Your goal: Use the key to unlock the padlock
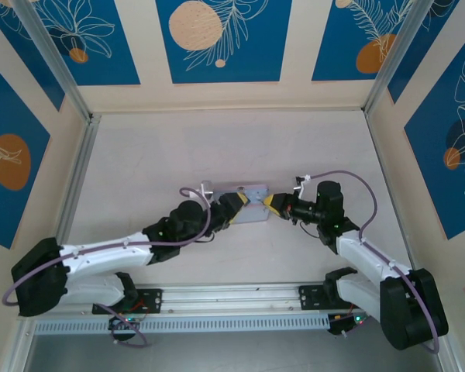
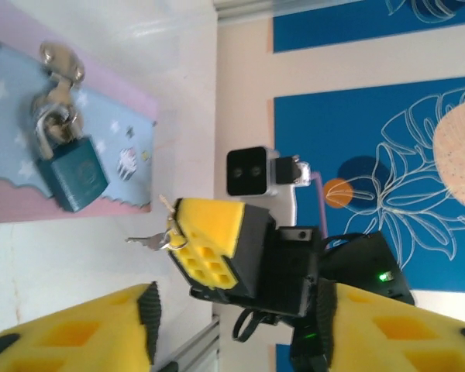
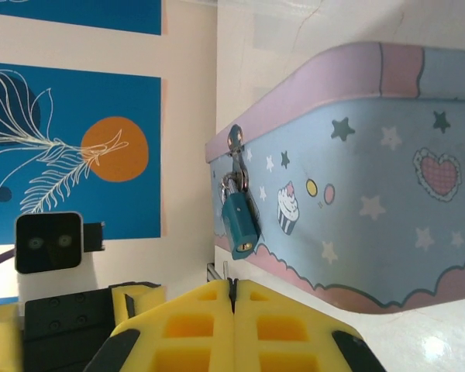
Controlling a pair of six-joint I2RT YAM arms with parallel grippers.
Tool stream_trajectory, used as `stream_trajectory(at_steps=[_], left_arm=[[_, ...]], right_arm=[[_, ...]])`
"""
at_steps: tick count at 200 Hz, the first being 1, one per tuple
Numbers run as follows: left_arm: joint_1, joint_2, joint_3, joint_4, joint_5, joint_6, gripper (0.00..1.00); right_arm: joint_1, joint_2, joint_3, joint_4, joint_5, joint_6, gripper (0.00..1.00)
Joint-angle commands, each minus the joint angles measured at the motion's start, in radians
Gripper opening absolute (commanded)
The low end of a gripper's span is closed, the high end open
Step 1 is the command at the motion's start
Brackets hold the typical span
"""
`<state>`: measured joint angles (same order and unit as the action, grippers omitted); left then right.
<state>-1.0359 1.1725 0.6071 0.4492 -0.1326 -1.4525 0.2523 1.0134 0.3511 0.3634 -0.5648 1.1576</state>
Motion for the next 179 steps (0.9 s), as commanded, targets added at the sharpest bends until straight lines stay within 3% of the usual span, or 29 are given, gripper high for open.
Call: stream_trajectory(at_steps=[1, 24, 44, 110, 179], left_arm=[[0.029, -0.014, 0.06, -0.198, -0.04, 0.066, 0.73], [0.039, 0.031, 0.13, -0.302, -0.021, 0.063, 0.88], [0.042, 0.086, 0.185, -0.363, -0.008, 0.056, 0.92], [0.057, 0.213, 0.342, -0.414, 0.001, 0.141, 0.92], [0.123, 0.343, 0.541, -0.523, 0.063, 0.271, 0.92]], right_arm=[[-0.007, 0.024, 0.05, -0.046, -0.015, -0.029, 0.0], [-0.009, 0.05, 0.068, -0.056, -0.023, -0.038, 0.0], [-0.015, 0.042, 0.081, -0.09, -0.018, -0.042, 0.0], [-0.035, 0.024, 0.098, -0.161, -0.027, -0.053, 0.0], [-0.135, -0.074, 0.096, -0.289, -0.055, -0.079, 0.0]])
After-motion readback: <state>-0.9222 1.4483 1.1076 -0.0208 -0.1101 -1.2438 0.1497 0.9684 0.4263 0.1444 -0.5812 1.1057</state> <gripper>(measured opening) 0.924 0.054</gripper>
